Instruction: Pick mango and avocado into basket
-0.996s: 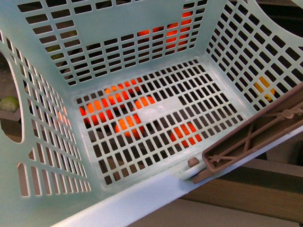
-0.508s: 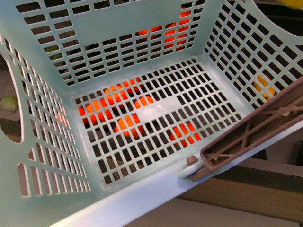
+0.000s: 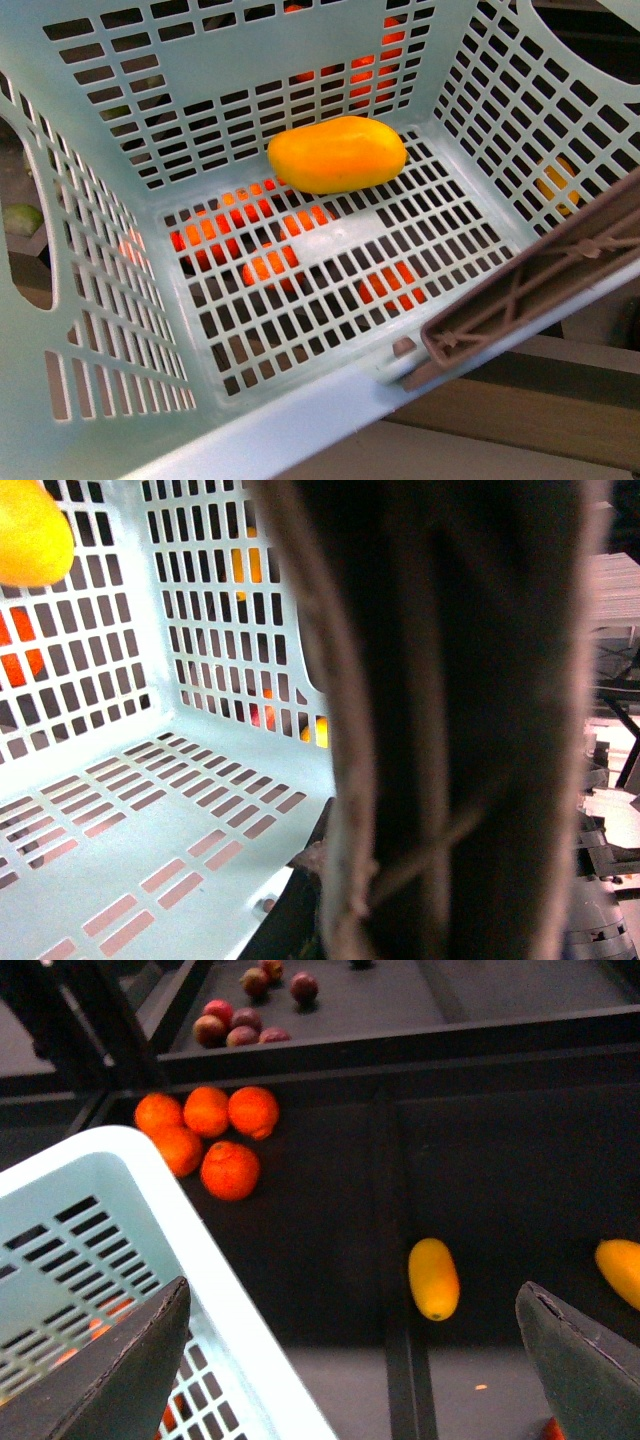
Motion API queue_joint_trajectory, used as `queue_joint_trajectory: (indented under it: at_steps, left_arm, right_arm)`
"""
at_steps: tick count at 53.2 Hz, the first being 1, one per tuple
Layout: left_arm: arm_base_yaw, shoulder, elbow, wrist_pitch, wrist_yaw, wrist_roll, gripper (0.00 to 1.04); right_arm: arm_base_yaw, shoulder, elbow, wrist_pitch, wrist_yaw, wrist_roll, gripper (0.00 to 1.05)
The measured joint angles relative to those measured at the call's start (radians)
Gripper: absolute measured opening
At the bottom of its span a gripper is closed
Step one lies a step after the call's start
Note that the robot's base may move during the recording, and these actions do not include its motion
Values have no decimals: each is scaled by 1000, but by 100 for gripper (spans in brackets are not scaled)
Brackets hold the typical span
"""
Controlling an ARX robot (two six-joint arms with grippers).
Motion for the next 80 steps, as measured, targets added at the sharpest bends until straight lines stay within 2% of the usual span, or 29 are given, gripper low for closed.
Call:
queue_joint_trajectory:
  at_steps: [3,6,9,16,21,24,26,45,49,52,57,64,80]
  left_arm:
    - [-1,0,0,0,4,-1,5]
    - [-5,0,0,0,9,0,5]
    - [-5,0,0,0,16,-5,5]
    - [-3,0,0,0,-1,6,5]
    - [-3,0,0,0,10,0,5]
    - [-4,0,0,0,12,1,5]
    - [-3,0,0,0,12,1,5]
    - [-3,0,0,0,5,5,5]
    - [-3,0,0,0,4,5,5]
    - [-3,0,0,0,3,6,5]
    - [-3,0,0,0,4,6,5]
    - [-3,0,0,0,5,6,5]
    - [-3,0,0,0,5,6,5]
  right_arm:
    - [-10,-8,-62,164,50,-53,87]
    - [-30,-29,-163,346,34,-123,75]
    - [-60,-75,-244,423,9,-158,63]
    - [-126,-182,-370,451,-50,-186,35]
    - [-154,-227,-423,451,-77,-193,21]
    - [-178,-275,-465,448,-102,-196,7]
    - [-188,-299,-482,443,-113,-203,2]
    - [-256,-476,-588,369,-179,-201,2]
    - [-302,-511,-603,346,-247,-202,2]
    - [-325,-530,-609,336,-257,-203,4]
    - [-344,-546,-615,333,-260,-203,22]
    - [-345,-546,-615,333,-263,-203,39]
    - [-345,-547,-615,333,-263,-203,94]
